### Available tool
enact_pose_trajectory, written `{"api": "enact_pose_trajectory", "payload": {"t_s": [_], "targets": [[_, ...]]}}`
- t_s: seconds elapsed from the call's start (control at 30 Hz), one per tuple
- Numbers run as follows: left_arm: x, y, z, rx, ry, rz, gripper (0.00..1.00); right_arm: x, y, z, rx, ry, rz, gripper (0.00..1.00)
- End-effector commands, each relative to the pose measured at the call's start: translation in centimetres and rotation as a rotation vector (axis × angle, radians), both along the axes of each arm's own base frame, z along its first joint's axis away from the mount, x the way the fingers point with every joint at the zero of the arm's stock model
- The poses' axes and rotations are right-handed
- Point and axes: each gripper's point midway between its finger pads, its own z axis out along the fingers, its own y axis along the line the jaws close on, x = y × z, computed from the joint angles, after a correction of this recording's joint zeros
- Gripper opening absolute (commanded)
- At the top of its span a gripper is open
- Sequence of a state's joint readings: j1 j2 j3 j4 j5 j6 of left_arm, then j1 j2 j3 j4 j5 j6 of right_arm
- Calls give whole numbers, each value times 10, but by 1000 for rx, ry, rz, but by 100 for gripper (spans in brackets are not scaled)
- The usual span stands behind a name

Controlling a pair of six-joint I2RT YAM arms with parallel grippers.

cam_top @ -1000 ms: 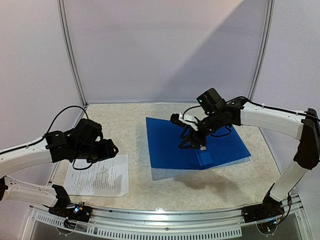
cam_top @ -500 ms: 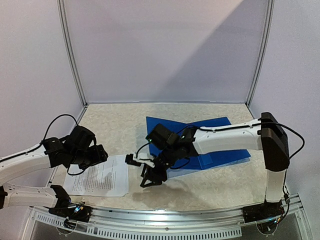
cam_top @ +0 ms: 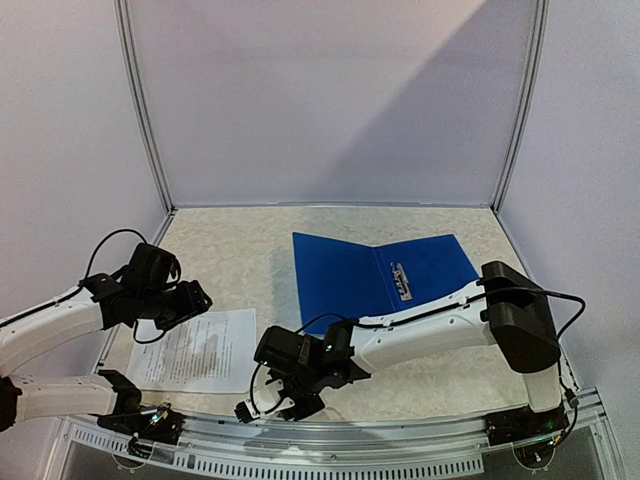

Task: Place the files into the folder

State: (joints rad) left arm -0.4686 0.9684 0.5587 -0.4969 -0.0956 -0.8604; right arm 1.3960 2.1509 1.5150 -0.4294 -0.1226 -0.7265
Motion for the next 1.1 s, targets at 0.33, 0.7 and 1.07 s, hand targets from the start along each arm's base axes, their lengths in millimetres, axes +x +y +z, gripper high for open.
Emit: {"api": "enact_pose_trajectory", "payload": {"t_s": [0.33,0.7,1.07], "targets": [[13,-17,20,-77,-74,-60,74,26,42,-3,103,-150,-8,37],[7,-16,29,-111,-104,-57,73,29,58,-33,46,-141,-6,35],[9,-17,34,-112,-119,-62,73,37,44,-42,-21,-184,-30,27]]}}
